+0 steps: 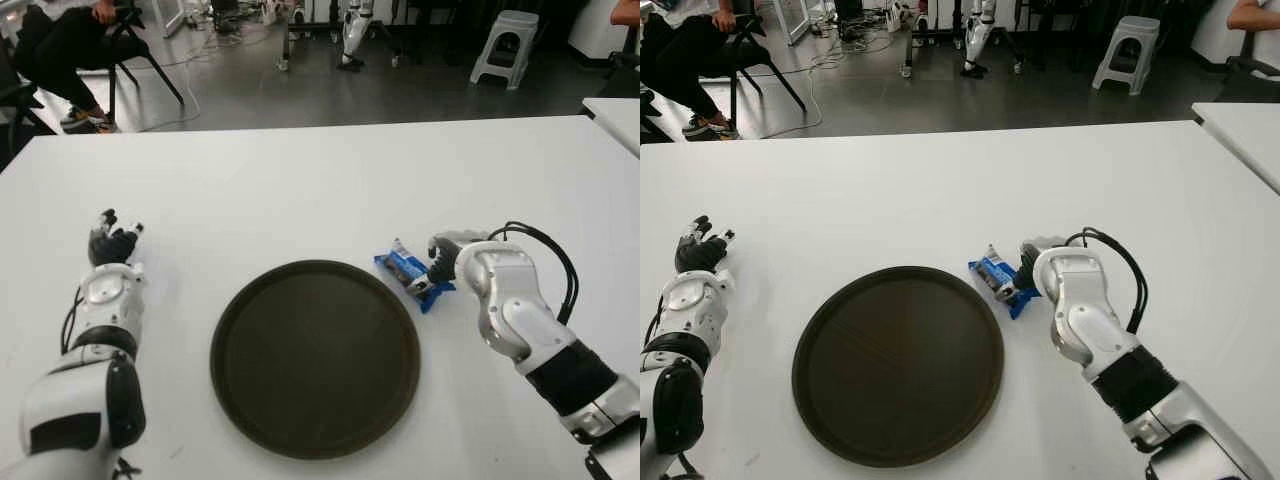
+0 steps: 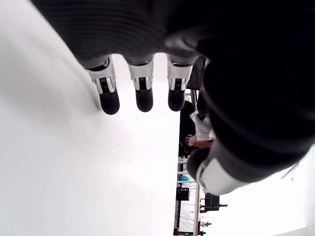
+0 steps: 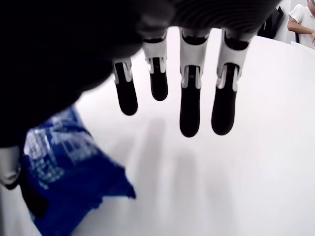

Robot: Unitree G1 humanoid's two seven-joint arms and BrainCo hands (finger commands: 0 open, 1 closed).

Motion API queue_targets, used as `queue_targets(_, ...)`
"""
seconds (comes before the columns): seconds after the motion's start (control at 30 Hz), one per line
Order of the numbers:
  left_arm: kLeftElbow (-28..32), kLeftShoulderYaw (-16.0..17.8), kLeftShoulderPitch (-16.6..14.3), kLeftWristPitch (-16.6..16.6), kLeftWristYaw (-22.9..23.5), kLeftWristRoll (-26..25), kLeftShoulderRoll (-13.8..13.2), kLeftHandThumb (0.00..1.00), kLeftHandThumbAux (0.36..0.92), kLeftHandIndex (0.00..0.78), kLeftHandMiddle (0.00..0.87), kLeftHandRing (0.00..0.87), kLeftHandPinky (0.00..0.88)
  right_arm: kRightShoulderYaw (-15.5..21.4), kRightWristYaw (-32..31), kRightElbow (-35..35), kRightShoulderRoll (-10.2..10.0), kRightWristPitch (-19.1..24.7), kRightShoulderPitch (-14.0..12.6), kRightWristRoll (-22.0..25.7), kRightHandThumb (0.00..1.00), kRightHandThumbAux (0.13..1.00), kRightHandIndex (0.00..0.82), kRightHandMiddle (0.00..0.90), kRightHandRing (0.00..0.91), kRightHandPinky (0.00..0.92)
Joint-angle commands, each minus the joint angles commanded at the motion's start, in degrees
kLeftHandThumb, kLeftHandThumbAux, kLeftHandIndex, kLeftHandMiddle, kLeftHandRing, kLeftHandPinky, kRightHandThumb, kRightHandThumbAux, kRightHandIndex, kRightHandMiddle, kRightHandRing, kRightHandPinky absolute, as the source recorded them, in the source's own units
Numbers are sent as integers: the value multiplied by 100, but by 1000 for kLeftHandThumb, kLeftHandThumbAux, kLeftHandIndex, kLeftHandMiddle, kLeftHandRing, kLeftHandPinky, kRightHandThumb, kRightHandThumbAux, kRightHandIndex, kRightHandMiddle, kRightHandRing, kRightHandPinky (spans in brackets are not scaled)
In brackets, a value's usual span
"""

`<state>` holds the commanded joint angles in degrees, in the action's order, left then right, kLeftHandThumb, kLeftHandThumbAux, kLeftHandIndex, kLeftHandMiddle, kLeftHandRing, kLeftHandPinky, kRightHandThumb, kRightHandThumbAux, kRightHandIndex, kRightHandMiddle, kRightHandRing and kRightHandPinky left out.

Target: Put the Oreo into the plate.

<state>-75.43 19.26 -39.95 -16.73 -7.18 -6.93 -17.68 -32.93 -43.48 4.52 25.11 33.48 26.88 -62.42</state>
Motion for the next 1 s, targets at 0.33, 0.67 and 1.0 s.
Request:
queue_targets(0.33,10,-23,-8,-2,-19,24,-5,0,778,0,0,0,15,-16,42,-62,-94,53,-65,-156,0,478,280,306,336,434)
queue_targets(0.67,20,-92,-3,-5,-21,83,-15,0,749,0,0,0,18,3,22,-33,-176,28,-45,-119,0,488,283,287,329,454)
queue_targets(1.0,2,-119,-18,73,-65,144,-27,0,763,0,0,0,23,1,10,112,-272,-3,55,-114,0,509,282,304,345,448)
